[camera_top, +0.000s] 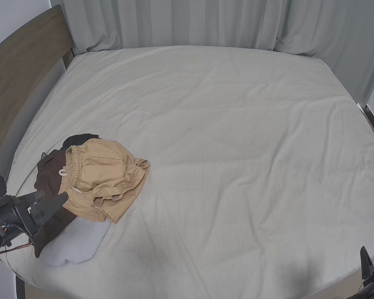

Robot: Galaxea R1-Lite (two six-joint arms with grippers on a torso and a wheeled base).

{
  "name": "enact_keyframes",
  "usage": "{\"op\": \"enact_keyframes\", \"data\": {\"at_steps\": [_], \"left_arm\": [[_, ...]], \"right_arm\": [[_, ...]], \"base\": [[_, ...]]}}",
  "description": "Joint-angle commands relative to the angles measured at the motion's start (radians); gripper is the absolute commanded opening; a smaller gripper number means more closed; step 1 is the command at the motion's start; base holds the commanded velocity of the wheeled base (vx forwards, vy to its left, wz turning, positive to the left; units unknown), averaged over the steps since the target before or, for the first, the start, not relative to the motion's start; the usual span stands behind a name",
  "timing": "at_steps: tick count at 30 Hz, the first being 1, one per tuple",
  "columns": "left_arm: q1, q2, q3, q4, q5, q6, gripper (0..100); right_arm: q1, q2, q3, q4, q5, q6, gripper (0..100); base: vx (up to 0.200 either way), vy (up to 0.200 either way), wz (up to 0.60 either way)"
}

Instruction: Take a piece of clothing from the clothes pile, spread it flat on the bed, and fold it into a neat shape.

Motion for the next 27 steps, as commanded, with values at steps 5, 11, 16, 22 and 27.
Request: {"op": "enact_keyframes", "data": {"at_steps": [5, 11, 16, 22, 27], "left_arm": [[0.105, 0.172, -0.016, -0.104, -0.094, 0.004, 100], [0.108, 0.273, -0.023, -0.189, -0.12, 0.002, 100], [0.118, 0.345, -0.03, -0.27, -0.123, -0.002, 100], [0.187, 0.454, -0.054, -0.353, -0.18, -0.001, 100], [0.235, 0.525, -0.065, -0.408, -0.237, -0.002, 100]], "right_arm": [[0.0, -0.005, 0.018, 0.0, 0.0, 0.0, 100], [0.0, -0.005, 0.018, 0.0, 0.002, 0.0, 100], [0.0, -0.005, 0.018, 0.0, 0.002, -0.002, 100], [0.0, -0.005, 0.018, 0.0, 0.002, -0.002, 100], [0.0, -0.005, 0.018, 0.001, 0.003, -0.003, 100]], "base": [[0.0, 0.0, 0.0], [0.0, 0.0, 0.0], [0.0, 0.0, 0.0], [0.0, 0.0, 0.0], [0.0, 0.0, 0.0]]}}
